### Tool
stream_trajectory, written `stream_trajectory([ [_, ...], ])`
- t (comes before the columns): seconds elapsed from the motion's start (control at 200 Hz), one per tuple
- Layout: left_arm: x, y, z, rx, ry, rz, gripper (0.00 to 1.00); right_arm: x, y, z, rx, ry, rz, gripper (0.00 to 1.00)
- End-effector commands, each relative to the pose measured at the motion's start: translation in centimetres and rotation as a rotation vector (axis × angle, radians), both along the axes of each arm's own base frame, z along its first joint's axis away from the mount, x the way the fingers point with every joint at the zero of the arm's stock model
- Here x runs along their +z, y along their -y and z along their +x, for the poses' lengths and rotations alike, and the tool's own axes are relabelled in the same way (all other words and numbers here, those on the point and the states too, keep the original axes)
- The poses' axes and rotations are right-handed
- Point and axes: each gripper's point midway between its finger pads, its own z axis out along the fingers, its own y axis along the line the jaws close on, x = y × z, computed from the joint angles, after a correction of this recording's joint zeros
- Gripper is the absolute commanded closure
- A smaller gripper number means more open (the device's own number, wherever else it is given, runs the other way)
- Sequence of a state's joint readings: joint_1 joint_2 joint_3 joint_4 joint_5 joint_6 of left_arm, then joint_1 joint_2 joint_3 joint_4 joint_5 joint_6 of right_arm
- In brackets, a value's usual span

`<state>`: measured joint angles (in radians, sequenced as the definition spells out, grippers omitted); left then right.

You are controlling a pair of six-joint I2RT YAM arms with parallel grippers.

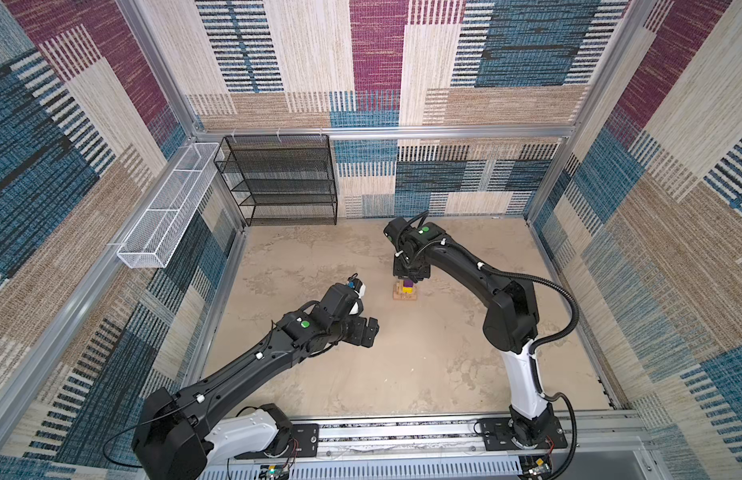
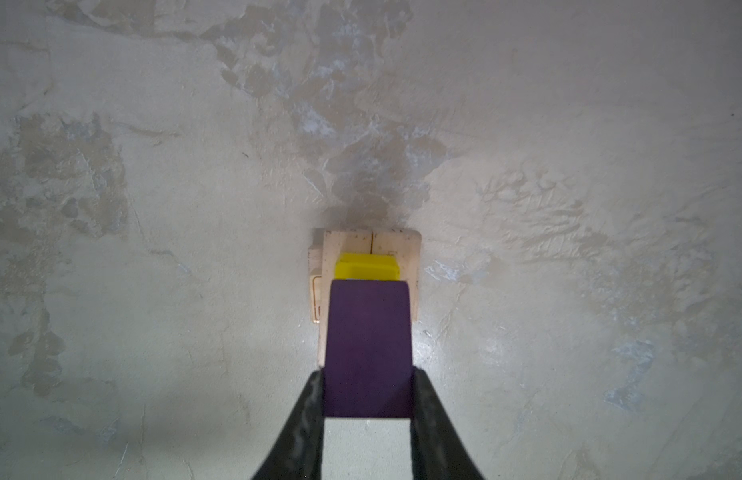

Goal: Build the wood block tower
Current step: 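Lower the purple block onto the yellow cubes atop the stack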

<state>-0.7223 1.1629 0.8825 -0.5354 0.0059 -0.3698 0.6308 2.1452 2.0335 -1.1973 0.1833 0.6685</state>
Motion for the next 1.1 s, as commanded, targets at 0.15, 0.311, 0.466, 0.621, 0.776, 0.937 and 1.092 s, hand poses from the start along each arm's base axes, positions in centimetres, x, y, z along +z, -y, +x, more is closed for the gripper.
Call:
stream_trajectory([
  [0.15, 0.30, 0.20, 0.32, -0.014, 0.020, -0.003, 0.04, 0.22, -0.26, 0.21, -0.004, 0.011, 0.017, 0.95],
  [0.311, 0.35, 0.14, 0.35, -0.012, 0.022, -0.004, 0.04, -0.02, -0.31, 0.04, -0.002, 0.002, 0.021, 0.93],
  [0.466, 0.35, 0.19, 0.37, -0.013, 0.022, -0.005, 0.03, -0.25, -0.41, -0.01, -0.001, 0.000, 0.027, 0.90],
  [0.621, 0.29, 0.09, 0.31, -0.012, 0.019, -0.004, 0.03, -0.18, -0.36, 0.06, -0.002, 0.004, 0.024, 0.87],
  [0.776, 0.25, 0.05, 0.31, -0.011, 0.020, -0.004, 0.04, -0.07, -0.35, 0.10, -0.001, 0.008, 0.025, 0.84],
  [0.937, 0.32, 0.08, 0.38, -0.010, 0.022, -0.006, 0.04, 0.30, -0.40, 0.32, -0.004, 0.017, 0.030, 0.83],
  [1.092, 0.35, 0.02, 0.38, -0.009, 0.022, -0.006, 0.04, 0.36, -0.55, 0.49, -0.002, 0.017, 0.036, 0.83],
])
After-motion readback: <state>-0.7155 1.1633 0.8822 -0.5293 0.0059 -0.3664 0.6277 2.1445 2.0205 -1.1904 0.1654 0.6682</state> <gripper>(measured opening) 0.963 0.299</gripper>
